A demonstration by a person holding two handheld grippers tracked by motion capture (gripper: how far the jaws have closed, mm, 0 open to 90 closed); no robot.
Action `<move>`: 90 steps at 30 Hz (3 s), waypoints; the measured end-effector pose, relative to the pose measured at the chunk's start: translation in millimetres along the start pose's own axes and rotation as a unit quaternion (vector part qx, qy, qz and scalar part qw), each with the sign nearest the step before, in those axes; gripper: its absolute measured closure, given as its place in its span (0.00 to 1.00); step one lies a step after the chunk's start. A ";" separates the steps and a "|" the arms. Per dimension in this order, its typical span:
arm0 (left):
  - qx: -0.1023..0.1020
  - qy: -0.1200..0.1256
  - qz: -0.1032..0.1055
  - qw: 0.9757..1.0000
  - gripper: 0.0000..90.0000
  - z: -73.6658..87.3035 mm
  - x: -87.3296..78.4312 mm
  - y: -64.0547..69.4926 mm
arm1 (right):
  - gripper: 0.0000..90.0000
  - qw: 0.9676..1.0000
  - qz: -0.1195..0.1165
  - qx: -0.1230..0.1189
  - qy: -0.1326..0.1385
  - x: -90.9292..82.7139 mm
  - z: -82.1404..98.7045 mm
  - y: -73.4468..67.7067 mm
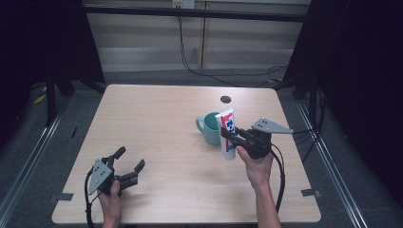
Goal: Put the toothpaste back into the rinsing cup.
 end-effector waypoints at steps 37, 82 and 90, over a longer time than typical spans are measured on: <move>-0.002 0.002 0.000 1.000 0.17 0.0 0.3 0.3 | 0.77 1.000 0.021 -0.004 0.003 26.7 -40.3 12.8; 0.000 0.000 0.001 1.000 0.17 0.0 -0.2 0.0 | 0.76 0.997 0.053 -0.013 -0.046 88.7 -59.1 33.4; 0.000 0.000 0.001 1.000 0.17 0.0 -0.2 0.1 | 0.76 0.997 0.058 -0.012 -0.053 94.9 -56.0 39.5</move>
Point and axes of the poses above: each handheld gripper's, and its own axes: x roughly forward along the jaws, z roughly out of its underside, y roughly to its right, the point moved 1 cm from there along x, roughly forward along the jaws, and after that the axes turned 5 degrees about z, right-handed, at the moved point
